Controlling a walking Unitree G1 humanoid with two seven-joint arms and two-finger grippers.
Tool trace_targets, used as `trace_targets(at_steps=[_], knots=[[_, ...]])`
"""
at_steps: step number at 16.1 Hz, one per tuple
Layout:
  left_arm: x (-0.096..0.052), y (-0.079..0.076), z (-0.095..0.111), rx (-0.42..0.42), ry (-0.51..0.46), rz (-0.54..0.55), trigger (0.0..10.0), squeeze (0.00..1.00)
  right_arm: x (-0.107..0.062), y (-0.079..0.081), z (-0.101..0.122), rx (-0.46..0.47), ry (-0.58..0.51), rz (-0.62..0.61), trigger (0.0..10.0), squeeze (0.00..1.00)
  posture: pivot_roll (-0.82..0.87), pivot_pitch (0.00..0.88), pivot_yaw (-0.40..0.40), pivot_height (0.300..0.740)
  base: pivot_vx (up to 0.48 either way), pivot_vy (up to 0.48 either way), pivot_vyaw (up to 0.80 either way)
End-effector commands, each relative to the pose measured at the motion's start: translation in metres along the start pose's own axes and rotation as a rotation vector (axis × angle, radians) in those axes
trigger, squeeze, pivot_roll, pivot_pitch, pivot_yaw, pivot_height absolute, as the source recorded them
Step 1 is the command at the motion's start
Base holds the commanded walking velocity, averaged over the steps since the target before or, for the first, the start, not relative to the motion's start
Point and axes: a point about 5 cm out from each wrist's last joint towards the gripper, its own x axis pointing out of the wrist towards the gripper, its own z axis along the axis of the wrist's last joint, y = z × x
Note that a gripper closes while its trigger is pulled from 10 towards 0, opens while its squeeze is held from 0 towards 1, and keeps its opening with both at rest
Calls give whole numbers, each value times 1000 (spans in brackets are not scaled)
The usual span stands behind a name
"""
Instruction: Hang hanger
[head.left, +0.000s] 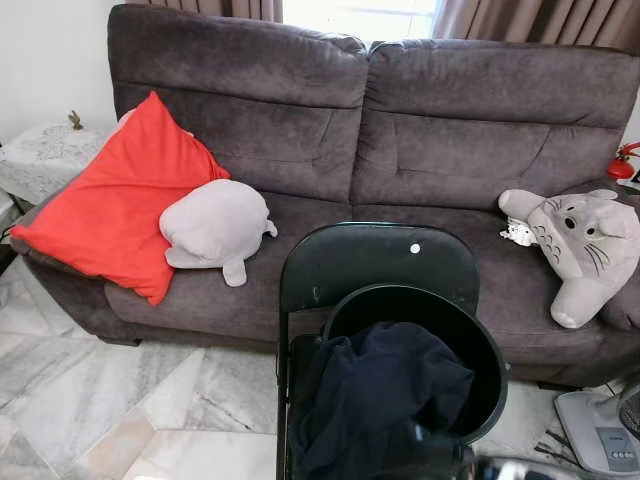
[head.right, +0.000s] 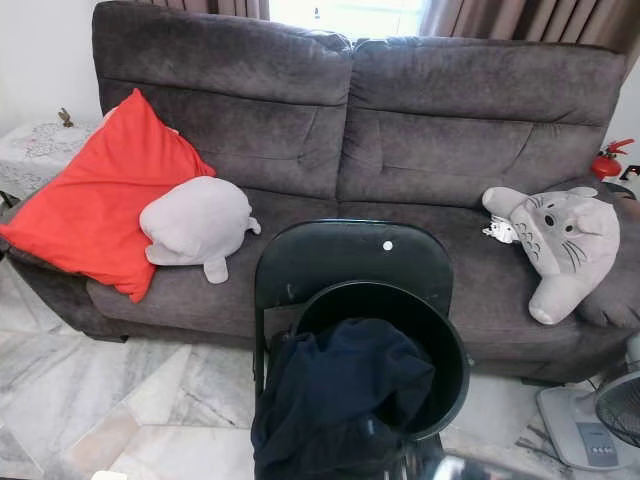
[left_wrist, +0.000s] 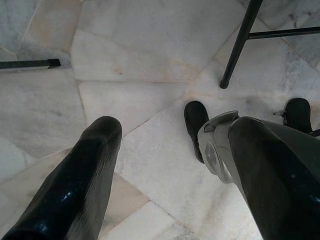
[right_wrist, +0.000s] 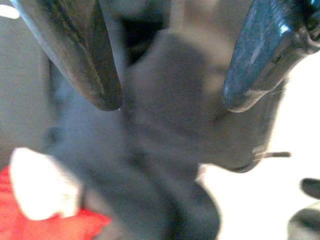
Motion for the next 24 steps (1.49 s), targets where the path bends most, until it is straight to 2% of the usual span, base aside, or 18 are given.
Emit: trace_targets(at_steps=[1,5,7,11,19,24], knots=[[-1,0,-6,11,26,-1,10000,0,-1,7,-1,-12,-3,48,10000,0,-125,40,-27,740,0,0,0],[-1,1,-5,4,22,4,10000,0,5,3,-15,-75,44,50,10000,0,-122,50,-26,740,0,0,0],[-1,1,-4,4,22,6,10000,0,8,-5,-28,-111,109,-15,10000,0,-124,53,-25,740,0,0,0],[-1,1,-4,0,20,6,10000,0,15,-12,-37,-138,136,-85,10000,0,-117,59,-23,740,0,0,0],[-1,2,-3,-2,20,9,10000,0,28,-11,-37,-175,81,-105,10000,0,-113,69,-18,740,0,0,0],[-1,2,-3,-3,19,13,10000,0,36,-23,-23,-201,2,-213,10000,0,-110,72,-17,740,0,0,0]])
